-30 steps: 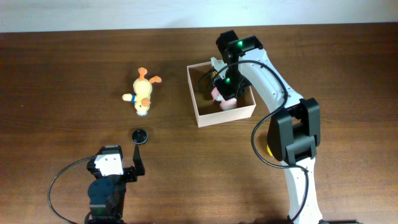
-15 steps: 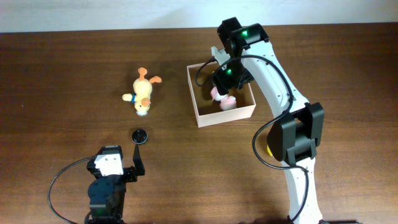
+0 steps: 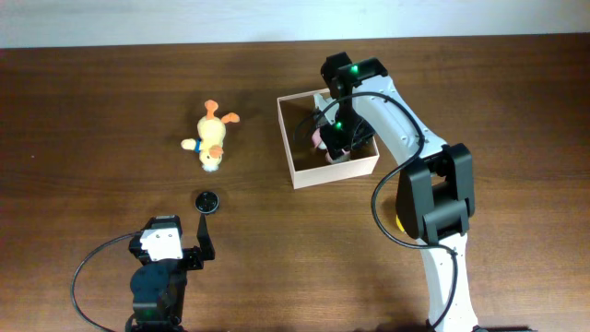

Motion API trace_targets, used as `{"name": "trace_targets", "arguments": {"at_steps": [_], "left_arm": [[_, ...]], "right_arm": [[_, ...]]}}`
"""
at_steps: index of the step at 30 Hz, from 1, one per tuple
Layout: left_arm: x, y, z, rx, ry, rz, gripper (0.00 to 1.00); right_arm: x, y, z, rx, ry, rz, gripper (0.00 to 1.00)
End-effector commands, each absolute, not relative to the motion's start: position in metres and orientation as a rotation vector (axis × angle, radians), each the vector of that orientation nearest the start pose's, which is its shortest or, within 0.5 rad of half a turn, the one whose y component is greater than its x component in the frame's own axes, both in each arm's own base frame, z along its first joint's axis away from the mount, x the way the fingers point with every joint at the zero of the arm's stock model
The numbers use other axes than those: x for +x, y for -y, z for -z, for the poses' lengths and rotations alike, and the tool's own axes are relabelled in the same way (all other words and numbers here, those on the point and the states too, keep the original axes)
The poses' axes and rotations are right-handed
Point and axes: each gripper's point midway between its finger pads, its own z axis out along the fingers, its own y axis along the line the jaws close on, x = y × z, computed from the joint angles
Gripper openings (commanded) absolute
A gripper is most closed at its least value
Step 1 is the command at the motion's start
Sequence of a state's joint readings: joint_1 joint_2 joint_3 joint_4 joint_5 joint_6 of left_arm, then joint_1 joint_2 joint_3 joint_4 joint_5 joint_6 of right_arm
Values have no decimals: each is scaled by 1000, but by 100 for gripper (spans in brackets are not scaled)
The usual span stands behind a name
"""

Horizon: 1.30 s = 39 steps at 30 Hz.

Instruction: Pack container

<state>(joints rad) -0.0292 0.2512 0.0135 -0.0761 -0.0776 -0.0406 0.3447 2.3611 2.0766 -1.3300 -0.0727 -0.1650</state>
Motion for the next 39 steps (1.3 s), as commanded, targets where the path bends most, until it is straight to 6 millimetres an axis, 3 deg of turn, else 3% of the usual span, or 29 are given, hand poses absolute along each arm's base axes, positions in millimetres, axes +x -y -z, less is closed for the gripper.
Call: {"name": "trace_targets", "arguments": {"at_steps": [1,6,8,12,13,14,15,22,35,39], "left_arm": [[250,-6,-103,-44,-1884,-33,99],[250,-6,-103,-44,-1884,-33,99],[250,-6,-103,-44,-1884,-33,99],[250,-6,-103,-44,-1884,-33,99],[250,-6,-103,-44,-1884,-33,99],[250,-6,-103,-44,-1884,-33,99],[250,-6,-103,-44,-1884,-33,99],[250,-6,-103,-44,-1884,-33,99],[250,-6,-103,-44,-1884,-33,99],[250,-6,-103,-44,-1884,-33,99]], "right_arm": [[416,-163,-39,-811,-3094,-106,48],[417,-167,-39,-809,-3086,-136,51],[419,-170,-39,-807,-3077,-156,41],[421,-171,-39,-805,-3064,-158,33],[422,-171,-39,-804,-3063,-158,26],[422,-171,-39,-805,-3061,-158,8],[423,-171,-39,-804,-3060,-158,4],[425,-172,-45,-801,-3049,-158,4],[449,-180,-102,-761,-2935,-168,4],[448,-178,-106,-679,-2961,-161,4]]}}
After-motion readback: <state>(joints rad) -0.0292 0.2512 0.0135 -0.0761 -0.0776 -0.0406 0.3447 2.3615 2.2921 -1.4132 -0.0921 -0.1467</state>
